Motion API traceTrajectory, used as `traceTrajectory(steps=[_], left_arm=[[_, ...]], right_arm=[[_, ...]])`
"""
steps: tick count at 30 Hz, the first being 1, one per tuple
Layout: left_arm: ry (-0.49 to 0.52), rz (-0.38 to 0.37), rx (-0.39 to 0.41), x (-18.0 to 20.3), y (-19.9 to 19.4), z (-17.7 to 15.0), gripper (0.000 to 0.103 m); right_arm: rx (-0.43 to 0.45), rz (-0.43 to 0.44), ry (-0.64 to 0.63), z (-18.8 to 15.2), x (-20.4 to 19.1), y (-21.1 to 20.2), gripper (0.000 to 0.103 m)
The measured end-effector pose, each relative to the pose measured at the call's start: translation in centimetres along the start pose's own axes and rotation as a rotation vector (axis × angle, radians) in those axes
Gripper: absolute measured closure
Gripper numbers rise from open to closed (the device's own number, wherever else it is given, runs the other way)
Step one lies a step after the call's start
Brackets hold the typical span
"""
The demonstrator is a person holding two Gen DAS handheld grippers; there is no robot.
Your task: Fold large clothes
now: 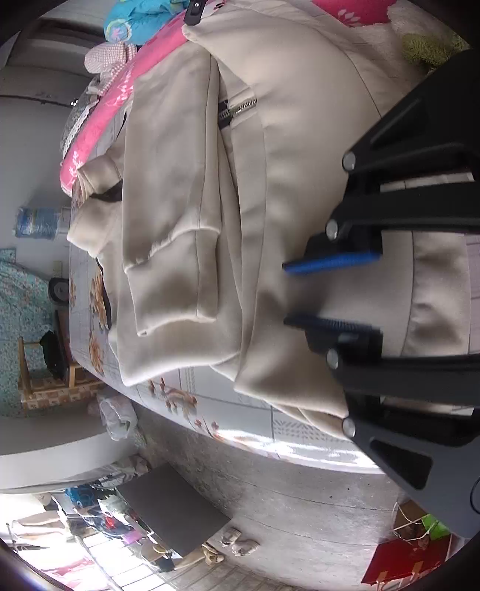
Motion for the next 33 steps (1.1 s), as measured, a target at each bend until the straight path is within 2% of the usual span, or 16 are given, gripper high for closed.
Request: traceTrajectory(steps=[1,3,9,12,15,18,23,27,28,31,33], left_arm=[[0.015,0.031,0.012,0.3,-0.1,0.1,0.100],[0.036,0.069,0.021,0.8,-0.5,0.1,0.102],[-0.060,0.003,0.177,-1.2,-7.4,1.0,0.102],[-0.086,-0.020,0.215,-2.0,-8.4,2.1,0.102],[-0.074,0.026,0.201,-1.5,-5.9,2.8,0.102],[-0.059,0.074,0.148,-0.8,-1.9,3.0,0.102],[-0.075,0.079,0.102,-0.6,0.7,2.3,0.102],[-0.061,0.093,0.101,-0.5,0.9,2.3,0.102],[-0.056,0.096,0.100,-0.5,0.9,2.3,0.102],[-0.051,0.098,0.098,-0.4,0.9,2.4,0.102],[-0.052,0.097,0.098,-0.4,0.9,2.4,0.102]], right_arm=[[0.001,0.001,0.001,-0.1,0.0,0.0,0.100],[0.005,0.001,0.000,-0.1,0.0,-0.1,0.100],[0.057,-0.005,-0.001,-0.4,-0.1,-2.4,0.100],[0.093,-0.023,0.008,0.0,0.1,-3.0,0.100],[0.082,-0.020,0.020,0.6,0.3,-1.7,0.100],[0.038,-0.069,0.001,0.7,0.1,1.6,0.100],[-0.001,-0.159,-0.043,-0.2,-0.7,4.7,0.100],[-0.019,-0.151,-0.057,-0.4,-0.5,3.9,0.099],[-0.014,-0.162,-0.051,-0.4,-0.4,3.2,0.095],[0.050,-0.156,-0.015,-0.4,0.1,-0.1,0.085],[0.103,-0.088,-0.016,-0.5,-0.3,-2.5,0.084]])
Point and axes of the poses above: each gripper's, at about its wrist camera, not at the fingertips, and y roughly the way its jaws point, x to its right, z to its top, the point moved 2 cm from there along y, roughly the way its jaws point, and after that the axes turned 12 degrees about -x, right-handed, at the moved point
